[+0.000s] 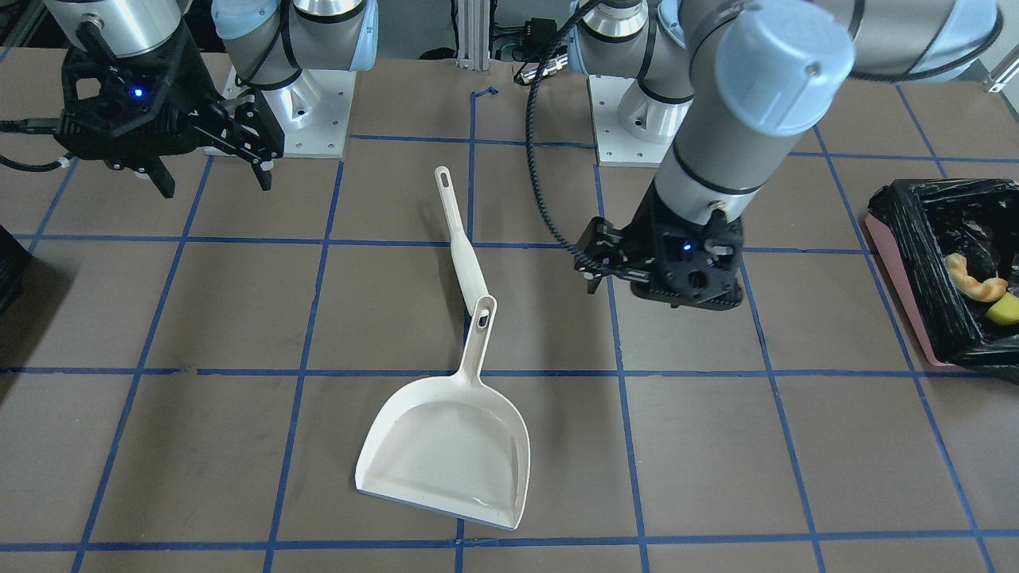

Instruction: Sweep and dump trash in nearest bin

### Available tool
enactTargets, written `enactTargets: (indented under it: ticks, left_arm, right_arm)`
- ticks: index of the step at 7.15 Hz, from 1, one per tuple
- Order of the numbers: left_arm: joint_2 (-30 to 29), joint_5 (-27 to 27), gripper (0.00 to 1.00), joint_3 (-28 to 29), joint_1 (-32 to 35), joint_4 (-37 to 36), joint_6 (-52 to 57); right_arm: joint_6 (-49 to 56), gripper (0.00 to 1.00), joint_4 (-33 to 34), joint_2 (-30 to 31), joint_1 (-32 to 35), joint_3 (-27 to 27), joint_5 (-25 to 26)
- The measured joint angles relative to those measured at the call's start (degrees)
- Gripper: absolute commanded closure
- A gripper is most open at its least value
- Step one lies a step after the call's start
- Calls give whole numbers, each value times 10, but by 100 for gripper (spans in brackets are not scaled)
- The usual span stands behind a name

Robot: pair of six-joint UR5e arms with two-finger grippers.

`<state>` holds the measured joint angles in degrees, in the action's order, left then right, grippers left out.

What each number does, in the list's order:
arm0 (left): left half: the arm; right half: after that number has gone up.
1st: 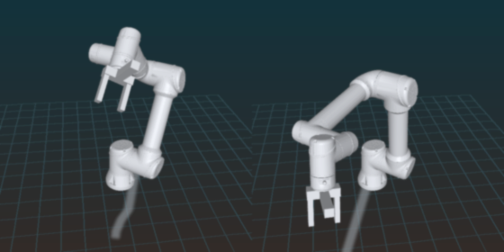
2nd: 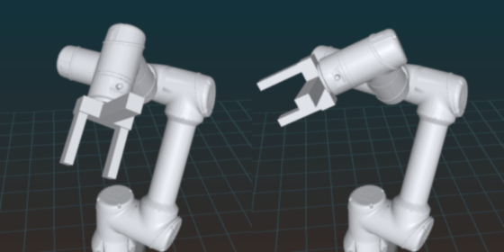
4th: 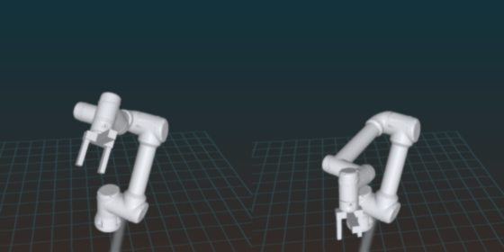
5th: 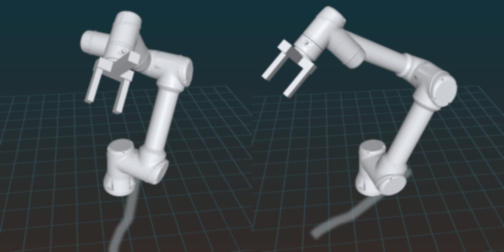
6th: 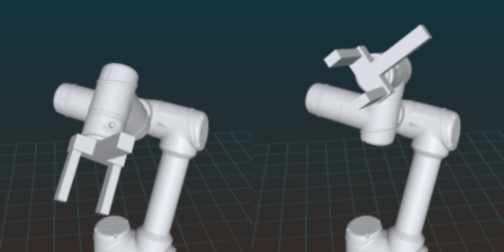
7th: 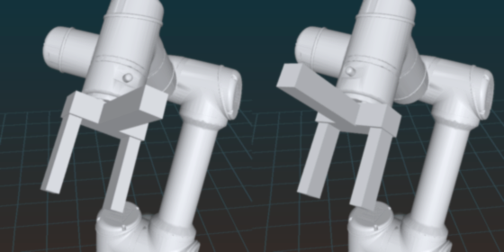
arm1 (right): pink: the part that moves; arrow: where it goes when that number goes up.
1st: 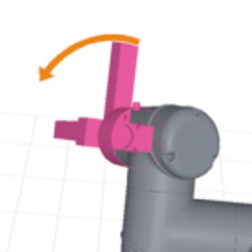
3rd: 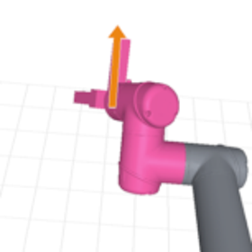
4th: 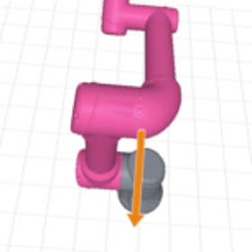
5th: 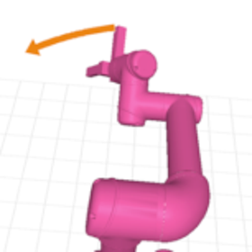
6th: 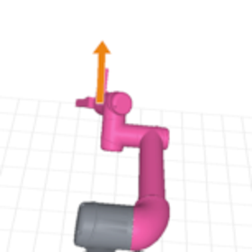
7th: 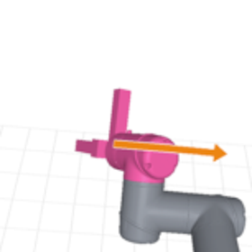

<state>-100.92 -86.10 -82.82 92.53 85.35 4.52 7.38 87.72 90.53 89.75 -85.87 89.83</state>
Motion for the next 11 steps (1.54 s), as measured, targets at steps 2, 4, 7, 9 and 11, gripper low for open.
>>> enactTargets:
  ticks: [2, 4, 7, 9, 11]
  left_arm:
    - [44, -3, 0, -5, -57, 33, 62]
    - [73, -15, 0, -9, -93, 69, 83]
    - [97, -29, 0, -24, -103, 78, 86]
    - [103, -43, 0, -30, -103, 76, 91]
    - [104, -45, 0, -31, -102, 75, 90]
  right_arm:
    - [0, 0, 0, 0, 0, 0, 0]
    - [0, 0, 0, 0, 1, 0, 0]
    - [0, 0, 0, 0, 1, 0, 0]
    - [0, 0, 0, 0, 1, 0, 0]
    - [0, 0, 0, 0, 1, 0, 0]
